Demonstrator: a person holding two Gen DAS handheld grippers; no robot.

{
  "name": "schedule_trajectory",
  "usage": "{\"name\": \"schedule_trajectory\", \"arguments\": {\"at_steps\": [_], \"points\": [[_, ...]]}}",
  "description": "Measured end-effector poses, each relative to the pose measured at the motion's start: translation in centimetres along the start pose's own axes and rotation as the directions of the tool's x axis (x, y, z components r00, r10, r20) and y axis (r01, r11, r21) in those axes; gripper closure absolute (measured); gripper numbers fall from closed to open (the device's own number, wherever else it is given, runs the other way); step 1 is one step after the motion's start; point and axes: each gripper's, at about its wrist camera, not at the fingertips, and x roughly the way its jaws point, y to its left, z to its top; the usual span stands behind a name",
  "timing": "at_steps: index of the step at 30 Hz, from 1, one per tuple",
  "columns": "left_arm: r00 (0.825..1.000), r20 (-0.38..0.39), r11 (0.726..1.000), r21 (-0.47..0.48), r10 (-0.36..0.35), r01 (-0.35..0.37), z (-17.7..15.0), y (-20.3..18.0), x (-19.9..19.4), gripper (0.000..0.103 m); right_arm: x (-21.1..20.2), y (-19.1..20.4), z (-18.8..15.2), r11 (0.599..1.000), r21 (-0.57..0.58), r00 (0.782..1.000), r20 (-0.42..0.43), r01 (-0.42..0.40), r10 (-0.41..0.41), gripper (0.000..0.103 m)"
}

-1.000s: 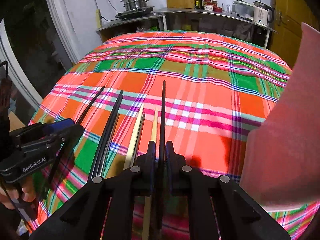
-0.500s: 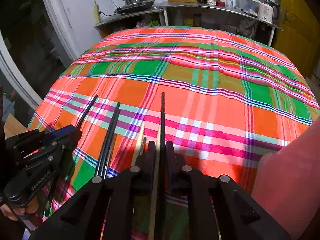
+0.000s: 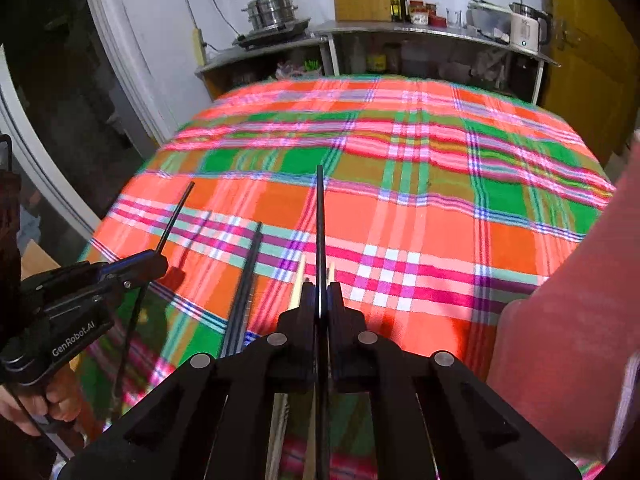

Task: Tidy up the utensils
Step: 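Grasp a black chopstick with the left tool while the right tool grasps another black chopstick, then carry the black chopstick over the pink basket with the left tool while the right tool carries its chopstick there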

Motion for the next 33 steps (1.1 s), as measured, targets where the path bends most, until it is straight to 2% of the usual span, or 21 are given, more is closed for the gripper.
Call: {"name": "schedule_trajectory", "arguments": {"at_steps": [9, 20, 25, 33], "points": [[0.995, 0.075, 0.998, 0.003, -0.062, 0.062, 0.9, -1.0, -5.0, 0.098, -5.4, 0.5, 0.3, 0.999, 0.012, 0.993, 0.107, -0.048, 0.046, 0.098], [0.98, 0.158, 0.992, 0.05, -0.119, 0.113, 1.3, -3.2, -11.1, 0.098, -12.5, 1.3, -0.5, 0.998, 0.002, 0.969, 0.239, -0.063, 0.06, 0.098], [0.975, 0.167, 0.988, 0.072, -0.147, 0.137, 1.4, -4.5, -12.7, 0.098, -15.1, 0.7, -1.3, 0.998, 0.019, 0.958, 0.283, -0.063, 0.055, 0.098], [0.962, 0.149, 0.972, 0.092, -0.229, 0.217, 1.5, -7.3, -13.7, 0.098, -18.2, -1.3, -3.0, 0.996, 0.068, 0.945, 0.325, -0.052, 0.027, 0.098]]}}
